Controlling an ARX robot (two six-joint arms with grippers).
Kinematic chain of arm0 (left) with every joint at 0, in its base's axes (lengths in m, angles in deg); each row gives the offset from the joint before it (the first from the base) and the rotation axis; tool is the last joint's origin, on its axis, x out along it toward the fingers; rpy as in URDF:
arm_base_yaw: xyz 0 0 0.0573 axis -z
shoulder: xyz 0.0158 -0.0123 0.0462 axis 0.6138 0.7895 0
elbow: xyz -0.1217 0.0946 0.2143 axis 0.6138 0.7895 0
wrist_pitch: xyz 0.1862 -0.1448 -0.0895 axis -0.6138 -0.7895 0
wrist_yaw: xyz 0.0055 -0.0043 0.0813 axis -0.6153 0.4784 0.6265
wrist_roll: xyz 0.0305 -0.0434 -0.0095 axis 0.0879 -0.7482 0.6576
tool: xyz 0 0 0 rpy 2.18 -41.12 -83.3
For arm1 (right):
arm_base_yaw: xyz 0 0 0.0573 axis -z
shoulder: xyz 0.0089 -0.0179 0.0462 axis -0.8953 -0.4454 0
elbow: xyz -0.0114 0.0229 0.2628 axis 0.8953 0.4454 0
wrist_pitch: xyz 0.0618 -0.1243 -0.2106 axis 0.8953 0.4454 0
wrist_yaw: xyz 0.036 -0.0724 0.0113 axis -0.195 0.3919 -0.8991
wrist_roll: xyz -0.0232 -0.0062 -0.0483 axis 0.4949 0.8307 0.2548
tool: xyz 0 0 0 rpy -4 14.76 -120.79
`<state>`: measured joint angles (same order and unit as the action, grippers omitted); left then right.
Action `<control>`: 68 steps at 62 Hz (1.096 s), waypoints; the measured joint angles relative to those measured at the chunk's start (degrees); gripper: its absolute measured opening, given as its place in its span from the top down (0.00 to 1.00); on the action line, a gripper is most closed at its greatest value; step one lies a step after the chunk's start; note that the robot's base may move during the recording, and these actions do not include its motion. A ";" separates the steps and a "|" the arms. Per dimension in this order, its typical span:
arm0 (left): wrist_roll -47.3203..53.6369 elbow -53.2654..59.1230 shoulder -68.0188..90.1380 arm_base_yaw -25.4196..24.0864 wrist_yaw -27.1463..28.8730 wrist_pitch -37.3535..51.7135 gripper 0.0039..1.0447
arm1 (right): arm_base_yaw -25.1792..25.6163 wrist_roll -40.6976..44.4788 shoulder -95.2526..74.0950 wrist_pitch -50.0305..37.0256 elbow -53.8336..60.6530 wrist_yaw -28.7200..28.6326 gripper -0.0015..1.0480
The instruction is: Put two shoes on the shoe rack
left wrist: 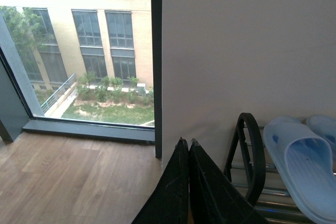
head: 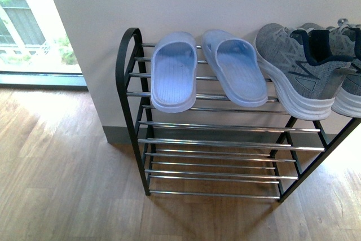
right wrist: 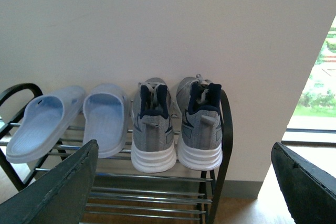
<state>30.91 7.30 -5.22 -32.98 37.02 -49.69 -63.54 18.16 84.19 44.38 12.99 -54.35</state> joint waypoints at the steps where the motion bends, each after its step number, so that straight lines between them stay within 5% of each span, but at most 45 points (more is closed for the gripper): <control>1: 0.00 0.42 -0.42 -0.11 -0.13 -0.02 0.99 | 0.00 0.00 0.00 0.00 0.00 0.00 0.09; 10: 0.04 3.89 -5.40 -4.63 -3.98 -1.16 0.99 | 0.00 0.00 0.00 0.00 0.00 0.00 0.09; 68: 0.11 11.65 -29.81 -4.68 -4.57 -16.79 0.99 | 0.00 -0.02 0.00 0.00 0.00 -0.02 0.09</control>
<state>31.02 18.95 -35.04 -37.66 32.45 -66.47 -63.54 18.13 84.19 44.38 12.99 -54.37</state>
